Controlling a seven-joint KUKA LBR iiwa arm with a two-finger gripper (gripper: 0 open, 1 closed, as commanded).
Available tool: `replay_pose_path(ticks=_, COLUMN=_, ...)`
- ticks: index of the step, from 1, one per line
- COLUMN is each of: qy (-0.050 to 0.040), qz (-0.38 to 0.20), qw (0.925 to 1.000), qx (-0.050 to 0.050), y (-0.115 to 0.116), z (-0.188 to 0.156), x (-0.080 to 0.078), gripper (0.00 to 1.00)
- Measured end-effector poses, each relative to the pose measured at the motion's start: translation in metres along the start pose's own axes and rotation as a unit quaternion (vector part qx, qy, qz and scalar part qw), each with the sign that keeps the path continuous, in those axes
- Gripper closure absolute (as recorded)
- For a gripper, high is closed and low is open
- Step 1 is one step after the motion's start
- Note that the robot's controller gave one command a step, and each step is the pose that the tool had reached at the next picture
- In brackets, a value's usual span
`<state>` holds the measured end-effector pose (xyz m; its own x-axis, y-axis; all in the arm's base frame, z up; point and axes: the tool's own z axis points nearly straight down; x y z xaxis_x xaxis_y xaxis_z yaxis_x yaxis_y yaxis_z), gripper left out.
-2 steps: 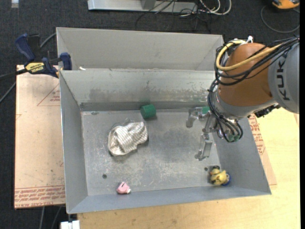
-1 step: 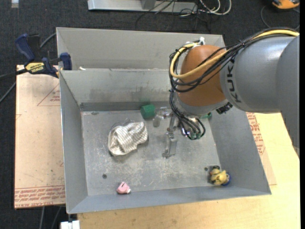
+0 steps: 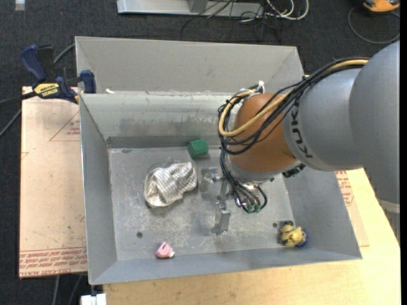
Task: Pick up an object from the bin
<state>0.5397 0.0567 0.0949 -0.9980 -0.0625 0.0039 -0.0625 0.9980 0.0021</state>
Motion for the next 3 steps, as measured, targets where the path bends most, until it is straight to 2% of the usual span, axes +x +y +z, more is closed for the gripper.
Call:
replay_pose_path(ticks=1, qy=-0.0028, qz=-0.036, qw=0.9994, qx=-0.003, y=0.061, z=0.021, x=-0.062, gripper=0.00)
replay_pose_path(ticks=2, qy=-0.0008, qz=-0.038, qw=0.9993, qx=-0.001, y=0.077, z=-0.007, x=-0.024, gripper=0.00)
replay_pose_path(ticks=3, qy=-0.0011, qz=-0.036, qw=0.9993, qx=-0.001, y=0.077, z=-0.006, x=-0.025, gripper=0.00)
